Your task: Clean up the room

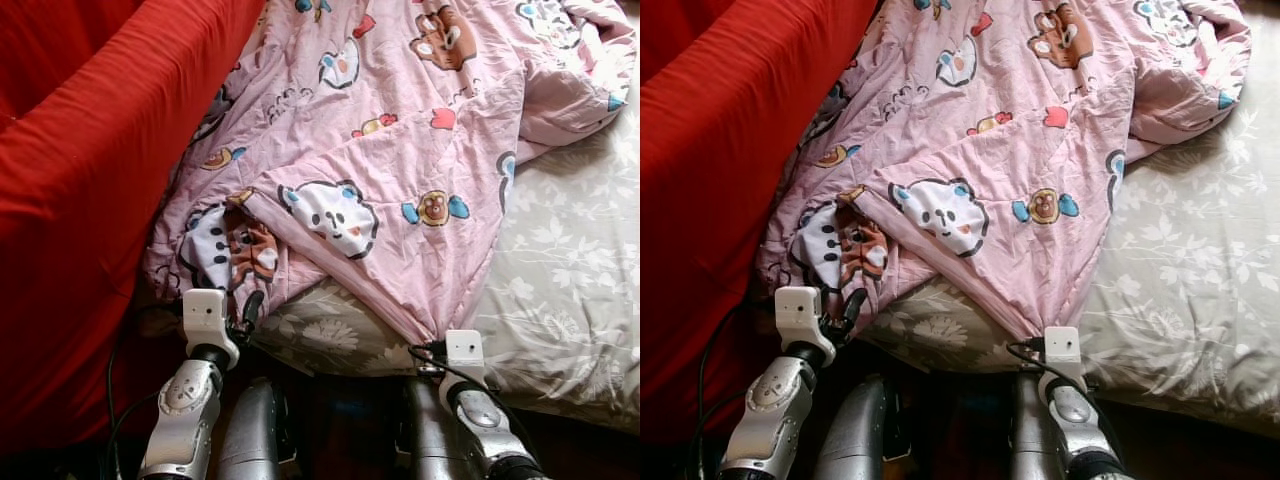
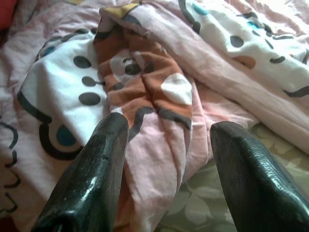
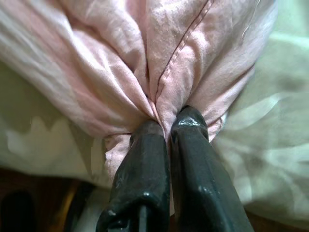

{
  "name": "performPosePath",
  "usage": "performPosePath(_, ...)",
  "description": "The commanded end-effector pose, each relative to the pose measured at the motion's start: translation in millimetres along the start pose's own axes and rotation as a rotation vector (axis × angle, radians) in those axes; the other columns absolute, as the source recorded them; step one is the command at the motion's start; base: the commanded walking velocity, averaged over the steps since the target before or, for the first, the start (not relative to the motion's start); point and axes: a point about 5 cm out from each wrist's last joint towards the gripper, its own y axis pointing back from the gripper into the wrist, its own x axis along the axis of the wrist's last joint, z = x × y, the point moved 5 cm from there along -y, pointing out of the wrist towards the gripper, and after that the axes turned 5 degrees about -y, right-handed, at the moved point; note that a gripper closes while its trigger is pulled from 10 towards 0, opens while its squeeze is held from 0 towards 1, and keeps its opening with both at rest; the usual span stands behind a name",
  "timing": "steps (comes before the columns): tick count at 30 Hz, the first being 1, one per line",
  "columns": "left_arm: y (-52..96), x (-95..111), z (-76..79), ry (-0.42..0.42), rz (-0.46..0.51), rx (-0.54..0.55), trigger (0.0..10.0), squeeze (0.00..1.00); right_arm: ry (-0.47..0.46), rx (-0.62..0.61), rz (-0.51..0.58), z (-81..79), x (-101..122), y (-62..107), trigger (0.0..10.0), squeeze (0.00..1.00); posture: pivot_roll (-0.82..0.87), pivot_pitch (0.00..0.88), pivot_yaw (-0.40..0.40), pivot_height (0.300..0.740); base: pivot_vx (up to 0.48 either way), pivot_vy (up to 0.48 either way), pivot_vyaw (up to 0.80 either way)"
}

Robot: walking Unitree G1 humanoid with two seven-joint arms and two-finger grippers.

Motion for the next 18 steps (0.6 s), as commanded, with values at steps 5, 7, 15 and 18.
performPosePath(5, 2.0, -16, -5.9, -0.005, -0.048, 0.018, 10.0, 0.0, -0.081, -0.015, 0.138, 6.0, 15, 6.3, 0.0, 0.0, -0.02, 0.283, 0.055, 0.636, 0.0, 0.0, 0.0)
performPosePath(7, 2.4, -17, -5.8, -0.006, -0.049, 0.018, 10.0, 0.0, -0.099, 0.002, 0.187, 4.9, 22, 8.9, 0.0, 0.0, -0.02, 0.273, 0.055, 0.636, 0.0, 0.0, 0.0)
performPosePath(15, 7.0, -23, -8.9, -0.013, -0.057, 0.021, 10.0, 0.0, -0.14, 0.058, 0.345, 2.4, 41, 25.1, 0.0, 0.0, -0.04, 0.23, 0.053, 0.636, 0.0, 0.0, 0.0)
performPosePath(18, 7.2, -26, -9.8, -0.015, -0.065, 0.022, 10.0, 0.0, -0.126, 0.066, 0.374, 3.4, 45, 29.4, 10.0, 0.0, -0.05, 0.216, 0.056, 0.636, 0.0, 0.0, 0.0)
